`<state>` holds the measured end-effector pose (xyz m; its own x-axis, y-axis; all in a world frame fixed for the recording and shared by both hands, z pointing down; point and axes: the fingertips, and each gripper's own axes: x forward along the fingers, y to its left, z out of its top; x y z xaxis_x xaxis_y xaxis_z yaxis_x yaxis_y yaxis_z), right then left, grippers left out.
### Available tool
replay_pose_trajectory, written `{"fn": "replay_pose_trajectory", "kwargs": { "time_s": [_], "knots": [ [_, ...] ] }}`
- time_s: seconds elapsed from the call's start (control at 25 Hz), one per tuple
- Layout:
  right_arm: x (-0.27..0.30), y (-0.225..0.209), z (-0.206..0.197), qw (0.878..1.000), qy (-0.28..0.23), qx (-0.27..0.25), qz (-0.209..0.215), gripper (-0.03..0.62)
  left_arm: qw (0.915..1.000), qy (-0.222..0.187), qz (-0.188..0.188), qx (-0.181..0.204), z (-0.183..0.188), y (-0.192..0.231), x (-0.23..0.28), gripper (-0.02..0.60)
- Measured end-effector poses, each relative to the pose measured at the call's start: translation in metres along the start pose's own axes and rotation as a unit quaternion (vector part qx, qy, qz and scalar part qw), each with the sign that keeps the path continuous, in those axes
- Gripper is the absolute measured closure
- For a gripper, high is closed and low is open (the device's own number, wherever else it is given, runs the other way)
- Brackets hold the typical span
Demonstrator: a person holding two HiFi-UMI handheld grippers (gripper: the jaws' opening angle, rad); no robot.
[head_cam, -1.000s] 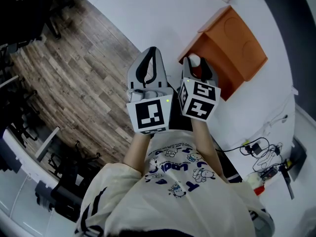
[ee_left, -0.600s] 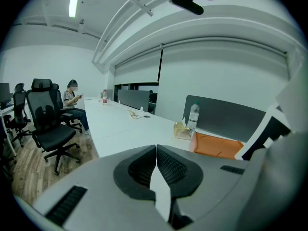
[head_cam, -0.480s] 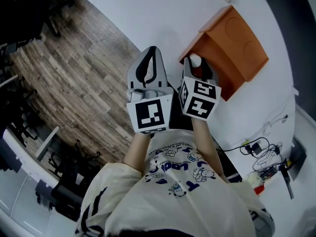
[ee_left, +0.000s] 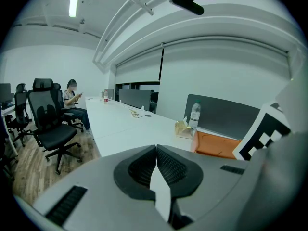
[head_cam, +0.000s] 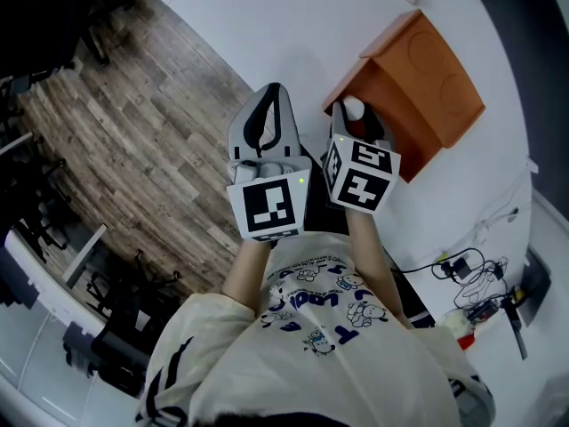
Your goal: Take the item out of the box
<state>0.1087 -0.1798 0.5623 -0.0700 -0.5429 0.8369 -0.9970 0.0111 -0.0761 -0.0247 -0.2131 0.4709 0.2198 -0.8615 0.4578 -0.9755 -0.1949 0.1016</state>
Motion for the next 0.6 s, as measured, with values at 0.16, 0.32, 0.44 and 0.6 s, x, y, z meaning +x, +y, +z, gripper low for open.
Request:
{"fn": "replay_pose_trajectory", "kwargs": {
  "time_s": [0.16,0.32,0.44,0.6],
  "knots": [
    [0.0016,-0.0014,0.0005,1.000,0.007,0.002,0.001,0.395,1.0000,-0.004,0.003,-0.004,0.0024,-0.0003,0.0006,0.563],
    [0.0033,-0.0018,0.0005,1.000,0.011,0.004,0.000,0.396,0.9999,-0.009,0.005,-0.008,0.0041,0.0000,0.0014,0.563],
    [0.0031,-0.0018,0.0009,1.000,0.011,0.002,0.000,0.400,0.9999,-0.006,0.005,-0.007,0.0038,-0.0004,0.0020,0.563],
    [0.0028,-0.0019,-0.0007,1.000,0.011,0.001,0.003,0.401,0.9999,-0.006,0.007,-0.009,0.0026,-0.0011,0.0019,0.563]
  ]
}}
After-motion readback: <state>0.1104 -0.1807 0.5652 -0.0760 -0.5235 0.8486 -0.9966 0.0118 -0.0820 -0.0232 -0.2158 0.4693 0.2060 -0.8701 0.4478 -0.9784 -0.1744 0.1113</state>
